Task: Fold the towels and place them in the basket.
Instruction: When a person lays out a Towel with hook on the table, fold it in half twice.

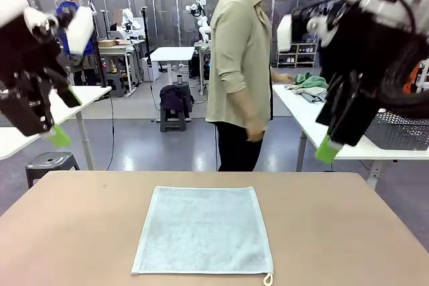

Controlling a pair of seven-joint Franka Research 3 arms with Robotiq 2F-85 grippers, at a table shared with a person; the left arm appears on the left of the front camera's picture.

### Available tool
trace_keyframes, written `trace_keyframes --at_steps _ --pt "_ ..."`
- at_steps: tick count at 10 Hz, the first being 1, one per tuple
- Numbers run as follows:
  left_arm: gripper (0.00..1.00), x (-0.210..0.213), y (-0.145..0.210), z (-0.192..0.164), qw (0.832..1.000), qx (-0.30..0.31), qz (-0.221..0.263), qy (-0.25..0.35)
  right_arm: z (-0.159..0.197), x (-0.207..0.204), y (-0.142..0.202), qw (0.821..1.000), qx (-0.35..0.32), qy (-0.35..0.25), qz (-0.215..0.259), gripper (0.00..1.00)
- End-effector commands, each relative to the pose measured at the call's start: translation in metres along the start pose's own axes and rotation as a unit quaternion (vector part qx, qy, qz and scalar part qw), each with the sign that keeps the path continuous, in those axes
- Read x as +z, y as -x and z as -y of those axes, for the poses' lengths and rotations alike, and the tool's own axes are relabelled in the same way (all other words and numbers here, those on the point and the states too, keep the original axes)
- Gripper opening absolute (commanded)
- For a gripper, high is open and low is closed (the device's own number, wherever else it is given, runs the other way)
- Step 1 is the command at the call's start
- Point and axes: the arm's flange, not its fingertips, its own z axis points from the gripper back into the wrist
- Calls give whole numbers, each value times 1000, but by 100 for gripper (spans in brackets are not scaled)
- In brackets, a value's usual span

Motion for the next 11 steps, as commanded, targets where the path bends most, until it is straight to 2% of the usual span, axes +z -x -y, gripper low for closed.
trace_keyframes --at_steps 1,3,6,7,8,9,11 --pt "100 -14 8 7 997 -49 -48 30 -3 -16 4 998 54 -10 -36 100" --pt "100 -32 13 16 993 -61 -82 56 -8 -36 4 996 68 -25 -59 100" --pt "100 -43 17 22 990 -72 -96 70 -14 -52 0 991 103 -51 -75 100" --pt "100 -43 17 22 990 -67 -101 68 -14 -54 -2 990 106 -53 -80 100" --pt "100 -40 17 19 991 -57 -105 62 -15 -51 1 994 79 -47 -65 100" --pt "100 -45 14 23 992 -58 -81 73 -15 -51 1 994 79 -47 -65 100" --pt "100 -45 14 23 992 -58 -81 73 -15 -51 1 994 79 -47 -65 100"
